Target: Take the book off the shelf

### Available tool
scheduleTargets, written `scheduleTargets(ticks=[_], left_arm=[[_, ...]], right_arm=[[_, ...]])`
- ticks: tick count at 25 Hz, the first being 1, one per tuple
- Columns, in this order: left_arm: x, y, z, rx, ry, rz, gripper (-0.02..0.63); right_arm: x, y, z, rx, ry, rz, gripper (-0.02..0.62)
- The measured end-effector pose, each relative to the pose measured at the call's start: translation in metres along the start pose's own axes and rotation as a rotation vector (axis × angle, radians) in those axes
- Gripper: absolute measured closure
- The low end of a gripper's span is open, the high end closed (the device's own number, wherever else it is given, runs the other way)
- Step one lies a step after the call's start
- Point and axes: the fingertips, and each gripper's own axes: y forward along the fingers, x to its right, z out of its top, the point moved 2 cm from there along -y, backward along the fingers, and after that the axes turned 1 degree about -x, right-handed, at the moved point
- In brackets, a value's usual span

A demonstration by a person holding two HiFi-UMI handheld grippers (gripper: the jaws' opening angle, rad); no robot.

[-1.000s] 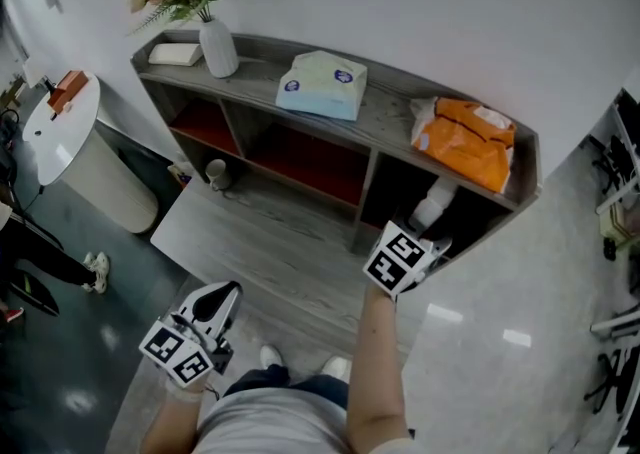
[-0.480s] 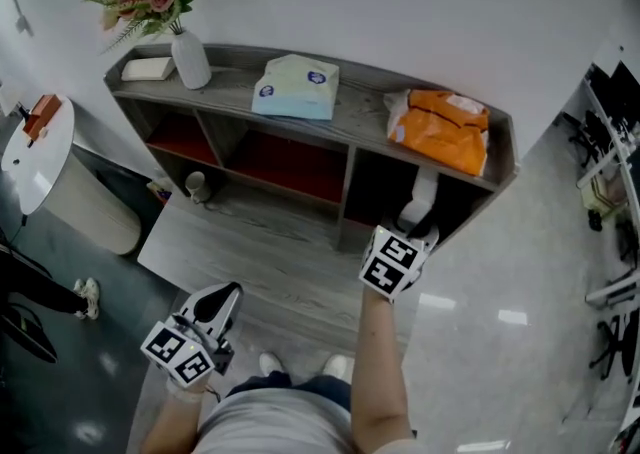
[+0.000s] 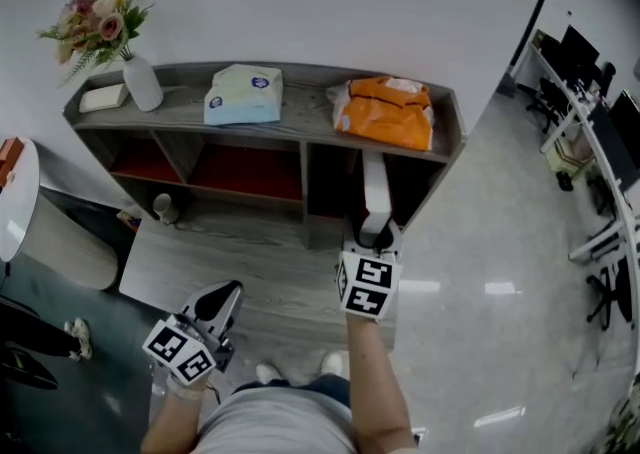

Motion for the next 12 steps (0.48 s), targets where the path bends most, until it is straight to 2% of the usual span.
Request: scheduleTargets(ticks=[8, 12], left_arm=[[0.014, 0.031, 0.002, -0.011, 0.012, -0.113, 0.589], [0.021, 0.045, 0.004, -0.016, 0.019, -0.159, 0.591]], right_arm=[[-0.005, -0.051, -0.010, 0.024, 0.346, 0.227, 0.365], [-0.007, -0.076, -0.018, 0.027, 0.413, 0.268, 0.365]])
